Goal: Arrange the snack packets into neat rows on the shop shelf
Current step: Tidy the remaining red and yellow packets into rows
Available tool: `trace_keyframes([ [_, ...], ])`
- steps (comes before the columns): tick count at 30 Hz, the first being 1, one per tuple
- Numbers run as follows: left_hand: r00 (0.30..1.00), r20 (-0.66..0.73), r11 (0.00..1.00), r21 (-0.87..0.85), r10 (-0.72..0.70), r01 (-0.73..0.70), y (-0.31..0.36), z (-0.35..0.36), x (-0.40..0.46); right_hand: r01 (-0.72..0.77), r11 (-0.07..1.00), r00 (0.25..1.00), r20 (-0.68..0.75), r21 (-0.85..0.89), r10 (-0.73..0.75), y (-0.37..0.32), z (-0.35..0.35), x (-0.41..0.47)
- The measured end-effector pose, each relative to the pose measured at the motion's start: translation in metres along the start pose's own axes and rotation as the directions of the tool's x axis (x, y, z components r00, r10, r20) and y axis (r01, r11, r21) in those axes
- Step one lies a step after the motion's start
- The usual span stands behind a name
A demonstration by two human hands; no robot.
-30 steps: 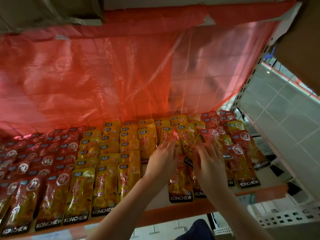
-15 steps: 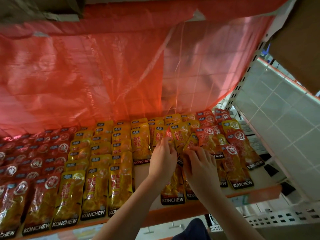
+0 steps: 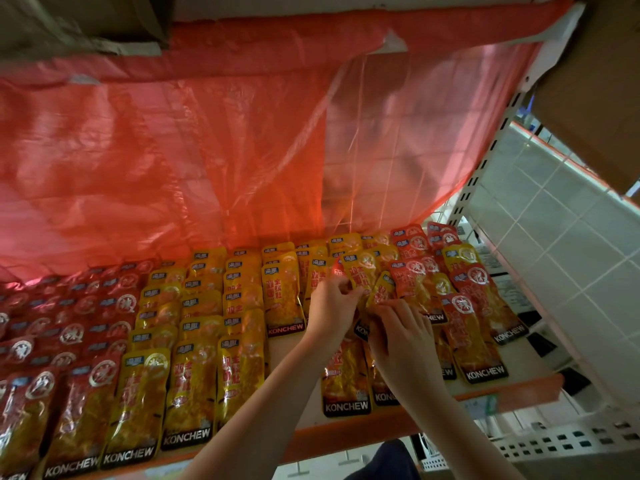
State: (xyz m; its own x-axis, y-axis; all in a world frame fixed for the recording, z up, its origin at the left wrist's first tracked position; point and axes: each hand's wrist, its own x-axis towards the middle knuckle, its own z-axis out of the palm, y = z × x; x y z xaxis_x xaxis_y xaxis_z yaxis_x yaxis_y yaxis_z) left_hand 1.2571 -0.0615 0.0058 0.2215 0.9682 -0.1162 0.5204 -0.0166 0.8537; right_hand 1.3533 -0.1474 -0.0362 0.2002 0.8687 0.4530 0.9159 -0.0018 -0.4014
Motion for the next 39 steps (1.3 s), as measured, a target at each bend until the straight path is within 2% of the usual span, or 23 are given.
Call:
trace_keyframes([
  [6,0.998,-0.063,0.999,-0.047,0.003,-0.006,0.003,-0.002,-0.002,-0.032,0.999,0.999,-0.013,0.027,0.032,-0.002,-0.004,0.0],
  [12,0.992,-0.126,0.966,-0.257,-0.013,-0.02,0.002,-0.022,-0.014,-0.094,0.991,0.996,-0.001,0.096,0.095,-0.006,-0.011,0.005],
  [16,0.987,-0.151,0.924,-0.383,-0.057,-0.006,-0.008,-0.044,-0.022,-0.059,0.974,0.997,-0.041,0.218,0.069,-0.018,-0.022,0.02],
  [22,0.996,-0.082,0.882,-0.472,-0.044,0.0,-0.026,-0.066,-0.038,-0.063,0.912,0.989,0.147,0.405,0.003,-0.05,-0.016,0.039],
  [26,0.996,-0.091,0.958,-0.286,-0.012,-0.015,-0.04,-0.078,-0.042,-0.108,0.886,0.974,0.229,0.451,0.002,-0.067,-0.005,0.044],
  [30,0.992,-0.123,0.999,-0.021,0.026,-0.028,-0.056,-0.095,-0.047,-0.084,0.881,0.975,0.219,0.465,-0.023,-0.08,0.006,0.044],
  [34,0.967,-0.202,0.98,0.157,0.153,-0.122,-0.062,-0.109,-0.055,-0.093,0.905,0.971,0.239,0.415,-0.01,-0.091,0.018,0.044],
  [39,0.952,-0.178,0.914,0.368,0.25,-0.171,-0.071,-0.114,-0.059,-0.105,0.959,0.934,0.358,0.263,0.004,-0.098,0.032,0.041],
])
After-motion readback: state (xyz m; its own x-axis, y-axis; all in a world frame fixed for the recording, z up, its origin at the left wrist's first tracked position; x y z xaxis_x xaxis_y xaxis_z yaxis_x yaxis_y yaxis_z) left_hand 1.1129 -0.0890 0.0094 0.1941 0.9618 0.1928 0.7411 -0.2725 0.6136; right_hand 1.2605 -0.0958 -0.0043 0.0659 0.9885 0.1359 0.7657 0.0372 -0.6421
